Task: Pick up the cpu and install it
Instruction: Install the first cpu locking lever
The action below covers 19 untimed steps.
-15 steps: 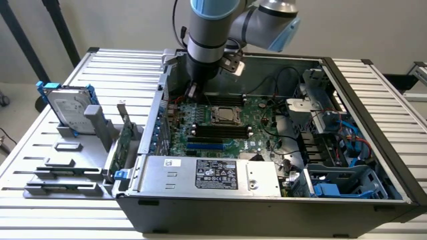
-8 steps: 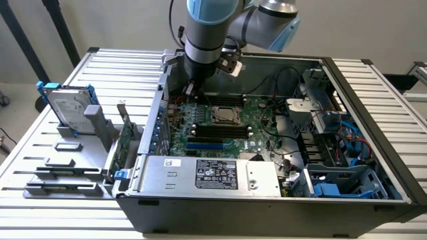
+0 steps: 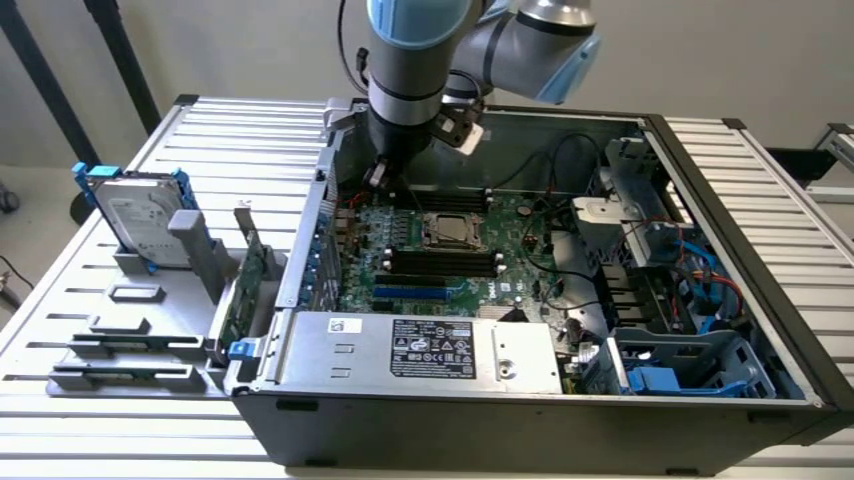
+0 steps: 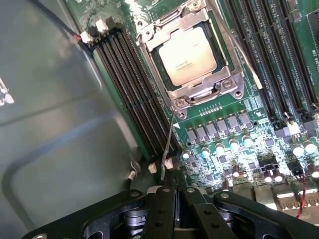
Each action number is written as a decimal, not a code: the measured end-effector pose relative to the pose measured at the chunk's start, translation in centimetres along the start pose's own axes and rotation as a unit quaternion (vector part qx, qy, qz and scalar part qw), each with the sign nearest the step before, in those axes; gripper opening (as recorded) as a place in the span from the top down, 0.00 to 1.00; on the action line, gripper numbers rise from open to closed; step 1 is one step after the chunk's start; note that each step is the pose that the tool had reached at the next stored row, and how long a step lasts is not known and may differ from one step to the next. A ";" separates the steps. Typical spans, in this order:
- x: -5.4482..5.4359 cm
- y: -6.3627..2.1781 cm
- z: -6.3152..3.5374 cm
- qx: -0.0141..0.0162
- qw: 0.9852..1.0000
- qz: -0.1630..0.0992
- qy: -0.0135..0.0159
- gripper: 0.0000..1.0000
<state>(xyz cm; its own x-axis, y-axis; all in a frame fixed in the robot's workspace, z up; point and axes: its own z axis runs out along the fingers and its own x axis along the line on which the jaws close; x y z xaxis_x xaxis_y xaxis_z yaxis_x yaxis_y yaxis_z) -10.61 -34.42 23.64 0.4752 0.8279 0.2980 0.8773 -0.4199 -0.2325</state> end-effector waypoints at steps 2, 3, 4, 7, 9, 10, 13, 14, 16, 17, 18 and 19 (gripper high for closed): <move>0.0 -0.02 -0.09 -0.004 1.000 0.012 0.003 0.89; 0.1 -0.05 -0.17 -0.006 1.000 0.017 0.005 0.89; 0.1 -0.08 -0.31 -0.007 1.000 0.021 0.006 0.89; 0.4 -0.29 -1.03 -0.012 0.999 0.031 0.009 0.89; 0.5 -0.37 -1.30 -0.015 0.999 0.036 0.011 0.89; 0.6 -0.37 -1.40 -0.016 0.999 0.038 0.011 0.89; 0.7 -0.35 -1.59 -0.019 0.999 0.044 0.013 0.89; 0.8 -0.32 -1.61 -0.020 0.999 0.046 0.014 0.89; 0.8 -0.23 -1.64 -0.023 0.998 0.049 0.015 0.89; 0.9 -0.17 -1.66 -0.024 0.998 0.050 0.015 0.89; 0.9 -0.09 -1.67 -0.025 0.998 0.051 0.015 0.89; 1.0 -0.01 -1.69 -0.026 0.998 0.051 0.015 0.89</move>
<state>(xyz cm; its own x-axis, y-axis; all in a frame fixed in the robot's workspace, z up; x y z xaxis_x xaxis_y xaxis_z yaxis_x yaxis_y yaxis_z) -10.03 -34.23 25.50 0.5638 0.7684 0.3027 0.8259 -0.5213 -0.2148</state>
